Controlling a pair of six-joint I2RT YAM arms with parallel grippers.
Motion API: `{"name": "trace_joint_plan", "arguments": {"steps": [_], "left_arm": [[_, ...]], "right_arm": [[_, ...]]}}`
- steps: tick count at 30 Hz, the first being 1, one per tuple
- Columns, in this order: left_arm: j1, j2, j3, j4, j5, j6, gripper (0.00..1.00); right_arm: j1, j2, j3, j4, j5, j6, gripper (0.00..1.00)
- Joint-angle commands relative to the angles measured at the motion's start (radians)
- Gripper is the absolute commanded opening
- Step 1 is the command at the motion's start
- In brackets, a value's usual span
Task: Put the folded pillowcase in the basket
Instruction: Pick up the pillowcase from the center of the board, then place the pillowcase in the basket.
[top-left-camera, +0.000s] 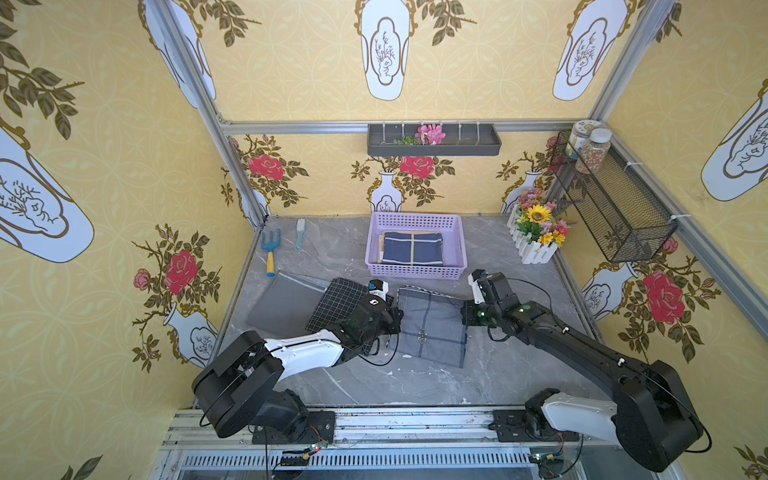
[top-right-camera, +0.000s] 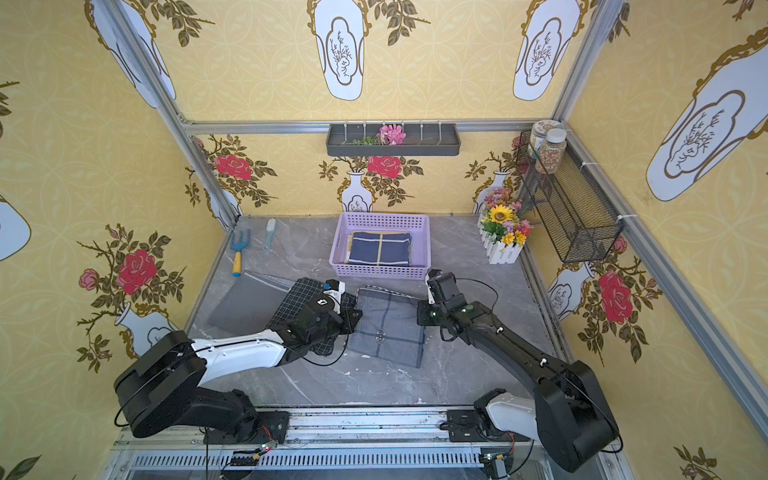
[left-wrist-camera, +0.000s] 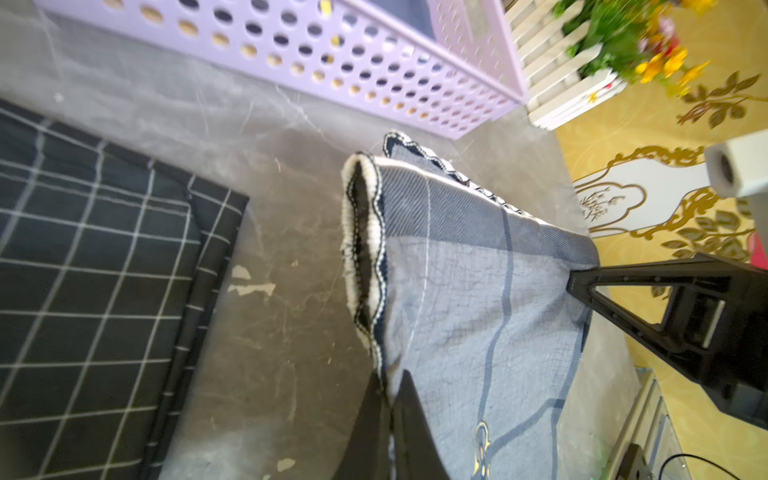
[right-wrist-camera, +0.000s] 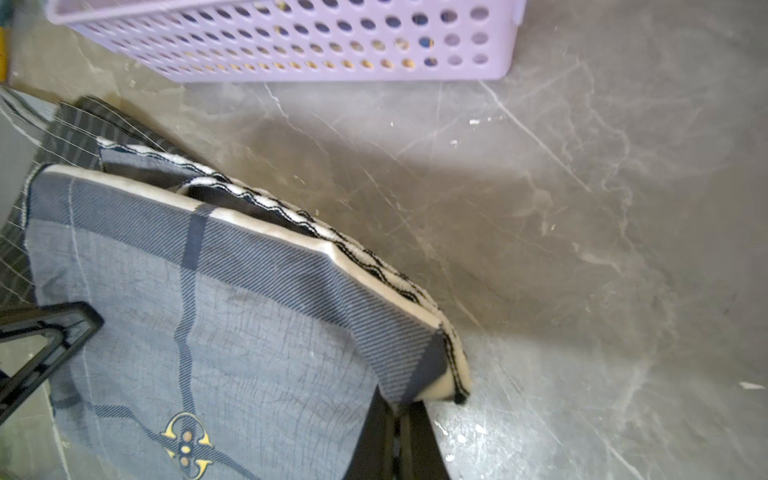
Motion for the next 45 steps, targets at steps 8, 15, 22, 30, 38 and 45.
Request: {"name": "trace_joint_plan", "arguments": {"steps": [8, 15, 22, 30, 38, 45], "left_arm": [[0.034, -0.112, 0.062, -0.07, -0.074, 0.093, 0.0], [0.086, -0.12, 0.108, -0.065, -0.052, 0.147, 0.0], [0.16, -0.082, 0.14, -0.006, 0.012, 0.182, 0.0], [0.243, 0.019, 0.206, 0.06, 0.081, 0.219, 0.0], [0.33, 0.151, 0.282, 0.165, 0.181, 0.213, 0.0], [0.41, 0.288, 0.413, 0.186, 0.238, 0.22, 0.0]], "right_arm": [[0.001, -0.071, 0.096, 0.016, 0.044, -0.017, 0.01], [0.001, -0.052, 0.169, 0.052, 0.056, -0.031, 0.01], [0.0, 0.023, 0.261, 0.11, 0.076, -0.065, 0.01], [-0.003, 0.165, 0.383, 0.169, 0.111, -0.111, 0.01], [-0.041, 0.323, 0.499, 0.241, 0.121, -0.139, 0.01], [-0.106, 0.45, 0.612, 0.281, 0.067, -0.142, 0.0]]}}
